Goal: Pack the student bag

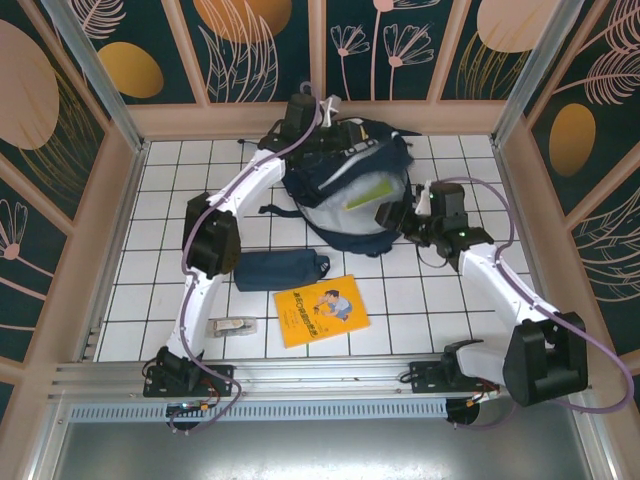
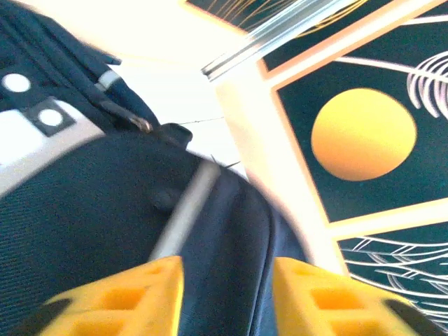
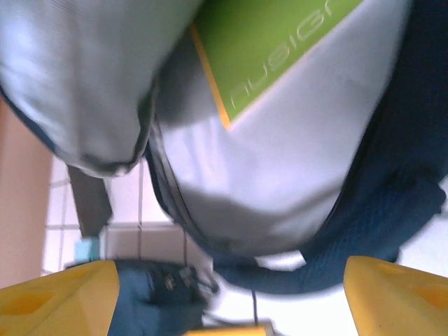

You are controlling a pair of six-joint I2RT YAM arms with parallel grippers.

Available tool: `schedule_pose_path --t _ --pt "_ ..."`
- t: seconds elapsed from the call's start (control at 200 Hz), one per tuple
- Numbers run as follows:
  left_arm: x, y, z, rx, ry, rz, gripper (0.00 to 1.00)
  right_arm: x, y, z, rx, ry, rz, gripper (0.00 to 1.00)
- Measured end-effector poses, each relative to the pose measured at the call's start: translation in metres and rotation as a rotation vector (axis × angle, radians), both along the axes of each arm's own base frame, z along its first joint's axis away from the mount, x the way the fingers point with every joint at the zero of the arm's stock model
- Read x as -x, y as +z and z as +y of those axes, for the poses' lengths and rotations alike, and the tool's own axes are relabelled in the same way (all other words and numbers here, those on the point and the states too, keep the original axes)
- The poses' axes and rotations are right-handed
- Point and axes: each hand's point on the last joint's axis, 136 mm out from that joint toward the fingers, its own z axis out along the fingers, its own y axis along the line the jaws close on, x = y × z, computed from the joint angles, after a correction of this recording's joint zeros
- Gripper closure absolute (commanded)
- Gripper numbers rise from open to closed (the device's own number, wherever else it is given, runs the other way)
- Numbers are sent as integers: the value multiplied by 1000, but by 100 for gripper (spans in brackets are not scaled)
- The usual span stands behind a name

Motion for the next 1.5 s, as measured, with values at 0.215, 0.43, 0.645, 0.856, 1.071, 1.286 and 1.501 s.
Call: schedule_pose_path --t 0.215,0.43,0.645,0.856,1.071,1.286,1.501 --pt "63 -19 52 -75 56 77 40 61 -48 32 68 164 162 19" --pt "155 -3 110 -96 107 60 42 106 -76 54 111 281 244 22" --pt "247 -87 158 -221 125 269 52 137 -103 61 171 325 308 25" --pt "308 -144 179 -313 97 418 59 134 -117 62 220 304 308 30" --pt "354 -189 178 -394 7 524 59 139 -129 71 223 305 307 36" --pt "362 -211 176 -414 -23 567 59 142 -133 77 222 297 311 44" --pt "357 -213 165 -390 -47 566 59 146 -128 74 192 270 318 53"
